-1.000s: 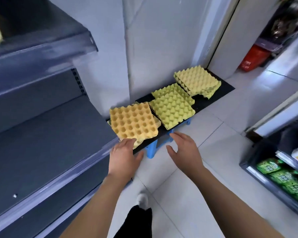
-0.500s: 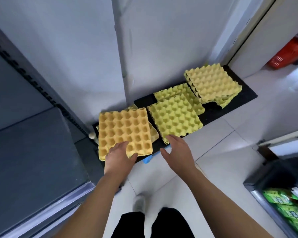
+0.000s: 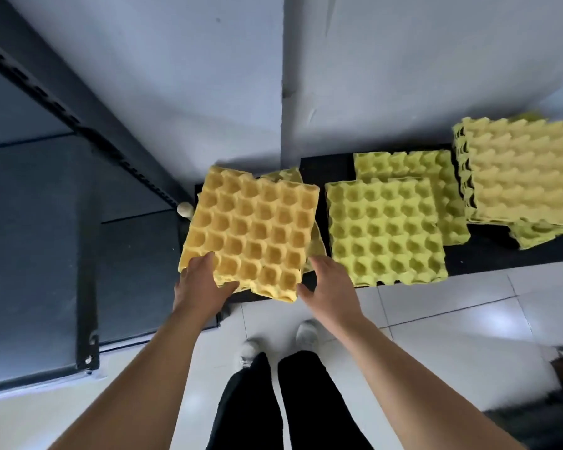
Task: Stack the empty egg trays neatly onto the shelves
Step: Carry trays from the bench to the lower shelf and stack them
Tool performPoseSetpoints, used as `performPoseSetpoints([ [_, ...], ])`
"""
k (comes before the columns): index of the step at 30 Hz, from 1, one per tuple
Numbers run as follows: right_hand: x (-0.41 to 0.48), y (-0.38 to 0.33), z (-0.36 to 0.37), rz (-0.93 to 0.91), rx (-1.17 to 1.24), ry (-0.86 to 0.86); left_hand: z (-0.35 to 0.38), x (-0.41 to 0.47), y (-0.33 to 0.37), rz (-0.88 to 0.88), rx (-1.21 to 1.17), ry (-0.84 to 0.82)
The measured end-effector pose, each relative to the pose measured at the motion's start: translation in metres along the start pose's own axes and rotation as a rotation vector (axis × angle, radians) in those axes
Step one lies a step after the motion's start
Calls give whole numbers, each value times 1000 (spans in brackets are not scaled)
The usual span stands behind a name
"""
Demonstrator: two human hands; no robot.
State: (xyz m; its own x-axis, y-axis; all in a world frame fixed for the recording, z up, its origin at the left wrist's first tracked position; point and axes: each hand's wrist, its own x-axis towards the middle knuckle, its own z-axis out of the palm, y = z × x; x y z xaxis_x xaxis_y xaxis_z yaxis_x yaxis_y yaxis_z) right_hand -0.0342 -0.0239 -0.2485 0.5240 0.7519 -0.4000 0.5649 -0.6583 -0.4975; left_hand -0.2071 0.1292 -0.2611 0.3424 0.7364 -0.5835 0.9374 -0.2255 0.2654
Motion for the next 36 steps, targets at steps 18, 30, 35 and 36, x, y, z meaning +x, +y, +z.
performPoseSetpoints([
  [18,53,40,103,98,175,-117,48,98,-50,-241,-213,44],
  [30,49,37,3,148,288,87,9,28,13,-108,-444,137],
  [35,17,20,-59,85,289,132,-23,-19,43,-14,-553,238],
  [36,9,16,-70,76,279,131,-29,-29,47,6,-563,269],
])
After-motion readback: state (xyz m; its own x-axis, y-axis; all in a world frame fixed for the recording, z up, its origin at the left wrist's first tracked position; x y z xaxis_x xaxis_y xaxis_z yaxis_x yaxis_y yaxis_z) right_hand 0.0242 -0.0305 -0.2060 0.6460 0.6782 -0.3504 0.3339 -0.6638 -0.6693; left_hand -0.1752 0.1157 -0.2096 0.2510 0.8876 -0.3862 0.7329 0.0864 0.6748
